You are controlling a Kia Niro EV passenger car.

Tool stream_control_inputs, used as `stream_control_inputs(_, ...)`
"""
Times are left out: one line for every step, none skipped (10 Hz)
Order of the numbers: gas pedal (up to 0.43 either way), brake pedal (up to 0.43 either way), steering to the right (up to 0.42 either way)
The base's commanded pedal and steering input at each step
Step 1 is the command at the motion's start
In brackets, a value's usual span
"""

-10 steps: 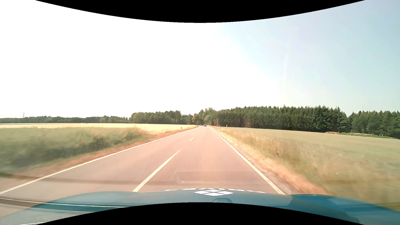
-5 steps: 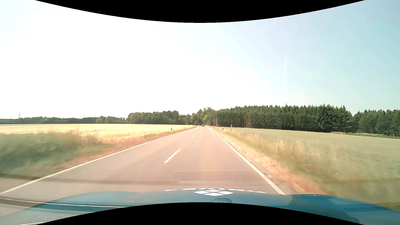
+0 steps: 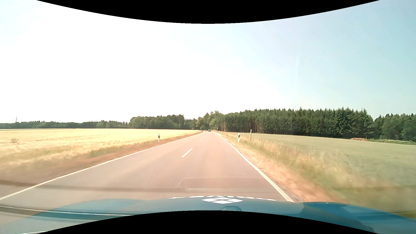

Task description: Follow the waypoints while adhering to traffic rules and regulations

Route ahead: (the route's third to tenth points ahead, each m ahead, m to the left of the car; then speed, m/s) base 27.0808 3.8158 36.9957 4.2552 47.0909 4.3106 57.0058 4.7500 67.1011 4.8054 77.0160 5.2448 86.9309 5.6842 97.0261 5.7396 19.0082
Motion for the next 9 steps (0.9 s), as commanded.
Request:
stream_control_inputs(0.169,0.0,0.001)
stream_control_inputs(0.169,0.0,0.001)
stream_control_inputs(0.169,0.0,0.0)
stream_control_inputs(0.157,0.0,-0.004)
stream_control_inputs(0.157,0.0,-0.005)
stream_control_inputs(0.157,0.0,-0.004)
stream_control_inputs(0.157,0.0,-0.003)
stream_control_inputs(0.157,0.0,-0.003)
stream_control_inputs(0.157,0.0,-0.003)
